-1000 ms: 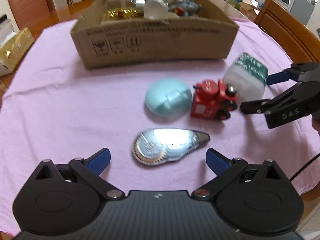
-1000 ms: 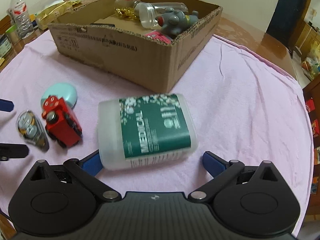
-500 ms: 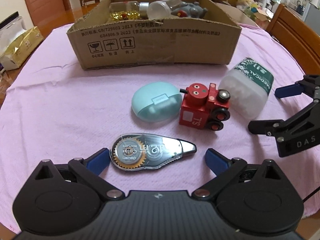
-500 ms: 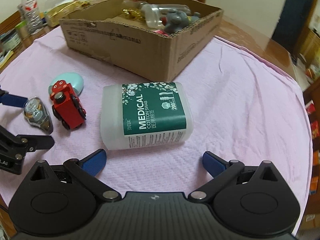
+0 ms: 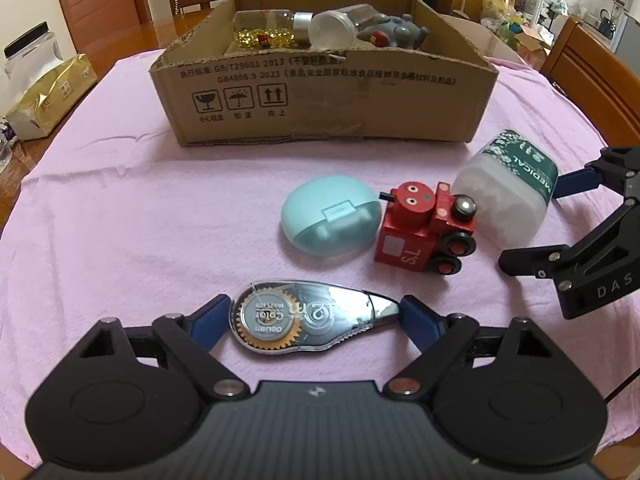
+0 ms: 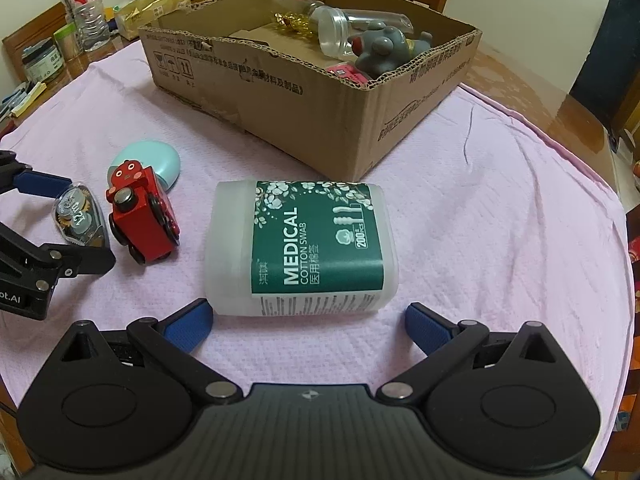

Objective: Organize rigid objects
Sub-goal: 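Grasp the tape roller with the left gripper while the right gripper grasps the swab tub, then carry both into the box and open both grippers to release them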

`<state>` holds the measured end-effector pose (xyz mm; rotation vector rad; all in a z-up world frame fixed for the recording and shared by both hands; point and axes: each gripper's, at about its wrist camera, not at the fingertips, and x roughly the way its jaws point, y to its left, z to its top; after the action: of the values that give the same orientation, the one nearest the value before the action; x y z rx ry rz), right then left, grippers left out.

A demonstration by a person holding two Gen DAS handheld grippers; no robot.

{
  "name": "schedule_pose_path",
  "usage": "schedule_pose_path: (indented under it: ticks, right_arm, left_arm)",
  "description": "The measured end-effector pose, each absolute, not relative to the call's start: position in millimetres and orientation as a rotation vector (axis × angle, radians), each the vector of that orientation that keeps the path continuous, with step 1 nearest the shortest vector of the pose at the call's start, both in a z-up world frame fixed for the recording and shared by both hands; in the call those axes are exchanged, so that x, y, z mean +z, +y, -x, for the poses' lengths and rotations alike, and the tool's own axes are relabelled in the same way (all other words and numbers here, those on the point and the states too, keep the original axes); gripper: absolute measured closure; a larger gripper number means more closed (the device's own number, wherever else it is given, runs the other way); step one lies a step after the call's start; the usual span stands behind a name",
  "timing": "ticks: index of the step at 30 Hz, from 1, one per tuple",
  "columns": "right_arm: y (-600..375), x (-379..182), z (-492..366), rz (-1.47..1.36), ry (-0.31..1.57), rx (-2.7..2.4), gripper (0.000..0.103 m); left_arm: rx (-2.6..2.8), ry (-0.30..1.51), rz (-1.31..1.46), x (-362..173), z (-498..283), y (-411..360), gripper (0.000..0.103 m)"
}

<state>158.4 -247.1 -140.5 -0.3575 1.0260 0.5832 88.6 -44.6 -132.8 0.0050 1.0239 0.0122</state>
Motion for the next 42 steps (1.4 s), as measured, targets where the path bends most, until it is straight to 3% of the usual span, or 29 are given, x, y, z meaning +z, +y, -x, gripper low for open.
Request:
schedule_pose_path:
  ticks: [13, 21, 42]
  right_arm:
    - [-218, -129, -176, 0.380, 1.035, 0.572, 0.000]
    - [-212, -129, -181, 0.392, 1.071, 0.530, 0.014]
    - [-218, -125, -190, 0.400, 1.090, 0.647, 0.017]
  left_arm:
    - [0.074, 1.032, 0.026, -134, -89, -12, 0.013]
    - [0.092, 1.033, 0.033, -134, -87, -12, 0.012]
    - [0.156, 1.104, 0.050, -128, -99, -17, 0.014]
